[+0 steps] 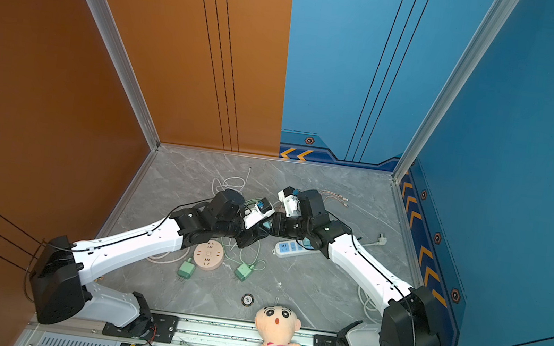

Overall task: Insert plugs into power strip
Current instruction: Pass the plug.

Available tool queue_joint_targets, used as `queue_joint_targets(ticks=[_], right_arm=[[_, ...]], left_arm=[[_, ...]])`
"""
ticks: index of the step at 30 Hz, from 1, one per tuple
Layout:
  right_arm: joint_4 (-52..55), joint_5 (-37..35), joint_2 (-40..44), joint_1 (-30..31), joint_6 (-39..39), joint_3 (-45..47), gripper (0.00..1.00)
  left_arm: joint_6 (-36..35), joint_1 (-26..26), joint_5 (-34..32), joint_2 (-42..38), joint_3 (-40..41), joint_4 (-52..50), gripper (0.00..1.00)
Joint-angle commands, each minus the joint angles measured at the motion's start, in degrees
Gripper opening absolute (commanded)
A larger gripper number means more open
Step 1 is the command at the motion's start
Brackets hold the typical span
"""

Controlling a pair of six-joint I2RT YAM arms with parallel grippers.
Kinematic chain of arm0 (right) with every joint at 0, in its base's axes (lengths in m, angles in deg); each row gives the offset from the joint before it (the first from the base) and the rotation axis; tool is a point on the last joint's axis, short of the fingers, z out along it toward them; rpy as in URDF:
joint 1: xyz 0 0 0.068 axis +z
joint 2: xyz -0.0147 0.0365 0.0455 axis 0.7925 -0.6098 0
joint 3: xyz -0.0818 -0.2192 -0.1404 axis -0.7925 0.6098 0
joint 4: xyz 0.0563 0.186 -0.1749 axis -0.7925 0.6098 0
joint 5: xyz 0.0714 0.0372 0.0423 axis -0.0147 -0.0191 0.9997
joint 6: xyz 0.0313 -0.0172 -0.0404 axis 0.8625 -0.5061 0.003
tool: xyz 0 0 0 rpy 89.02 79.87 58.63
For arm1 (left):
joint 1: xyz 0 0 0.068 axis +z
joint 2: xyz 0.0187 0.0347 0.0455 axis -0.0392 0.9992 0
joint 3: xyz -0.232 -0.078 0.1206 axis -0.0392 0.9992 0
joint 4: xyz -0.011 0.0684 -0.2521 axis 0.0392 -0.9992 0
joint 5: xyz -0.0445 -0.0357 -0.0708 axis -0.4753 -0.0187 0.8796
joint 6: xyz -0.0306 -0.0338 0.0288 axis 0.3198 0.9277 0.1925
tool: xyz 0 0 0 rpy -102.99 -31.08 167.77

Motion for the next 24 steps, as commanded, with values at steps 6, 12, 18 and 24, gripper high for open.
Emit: queue_joint_targets(ticks=[6, 12, 18, 24], right_arm=[[5.45, 3.07, -0.69, -0.30, -3.61, -1.41, 0.44], [8.11, 4.00, -1.04, -0.52, -5.91, -2.21, 0.44], [8.00, 4.12, -2.39, -0.50, -6.03, -2.57, 0.38], [7.95, 4.90, -4.03, 0.00, -6.28, -3.02, 0.23]], left_arm=[[-3.59, 0.69, 0.82, -1.90, -0.11, -1.24, 0.28], [-5.12, 0.67, 1.54, -1.85, -0.55, -2.64, 0.28], [-5.44, 0.50, 3.93, -1.74, -0.64, -2.61, 0.28], [-5.57, -0.25, 3.06, -1.19, -1.17, -1.93, 0.28]])
